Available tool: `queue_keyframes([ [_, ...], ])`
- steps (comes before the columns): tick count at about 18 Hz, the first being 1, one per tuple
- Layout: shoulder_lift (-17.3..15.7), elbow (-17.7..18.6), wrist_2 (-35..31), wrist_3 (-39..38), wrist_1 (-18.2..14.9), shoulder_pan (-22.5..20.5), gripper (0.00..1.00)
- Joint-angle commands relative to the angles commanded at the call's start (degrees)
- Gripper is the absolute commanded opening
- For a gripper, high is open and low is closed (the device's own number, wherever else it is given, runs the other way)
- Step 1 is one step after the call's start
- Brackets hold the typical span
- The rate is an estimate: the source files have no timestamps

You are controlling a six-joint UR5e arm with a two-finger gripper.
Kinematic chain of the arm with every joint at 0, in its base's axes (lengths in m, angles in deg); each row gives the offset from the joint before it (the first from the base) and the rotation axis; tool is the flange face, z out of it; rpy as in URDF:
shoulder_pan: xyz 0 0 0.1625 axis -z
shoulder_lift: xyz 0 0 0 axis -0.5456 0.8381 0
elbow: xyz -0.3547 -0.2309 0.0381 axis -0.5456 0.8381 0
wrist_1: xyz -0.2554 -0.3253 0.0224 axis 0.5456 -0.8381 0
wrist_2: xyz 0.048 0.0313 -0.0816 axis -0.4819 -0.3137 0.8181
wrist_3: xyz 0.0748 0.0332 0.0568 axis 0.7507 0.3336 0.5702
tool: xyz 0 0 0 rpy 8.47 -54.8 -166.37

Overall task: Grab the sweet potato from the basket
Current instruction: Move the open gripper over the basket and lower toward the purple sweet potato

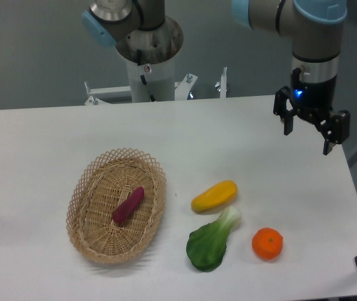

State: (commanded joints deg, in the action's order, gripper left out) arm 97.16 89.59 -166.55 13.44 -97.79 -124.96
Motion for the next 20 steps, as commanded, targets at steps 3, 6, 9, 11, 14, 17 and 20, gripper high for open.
queue_keyframes([
  [3,-0.79,0.18,0.00,-0.18,-0.17,0.18,1.00],
  [6,-2.01,2.19,0.09,-0.88,0.00,0.70,1.00],
  [9,-3.25,5.18,2.10,-2.37,0.35,1.14,1.00],
  [11,-4.30,7.11,3.77,-7.18,1.92,1.93,1.00],
  [14,-5.45,9.31,3.78,-21.05,2.90,5.26,1.00],
  [17,-4.84,9.32,3.60,-31.43,2.90,9.74,1.00],
  [20,-3.52,9.84,3.34,-39.79,3.07,15.54,1.00],
])
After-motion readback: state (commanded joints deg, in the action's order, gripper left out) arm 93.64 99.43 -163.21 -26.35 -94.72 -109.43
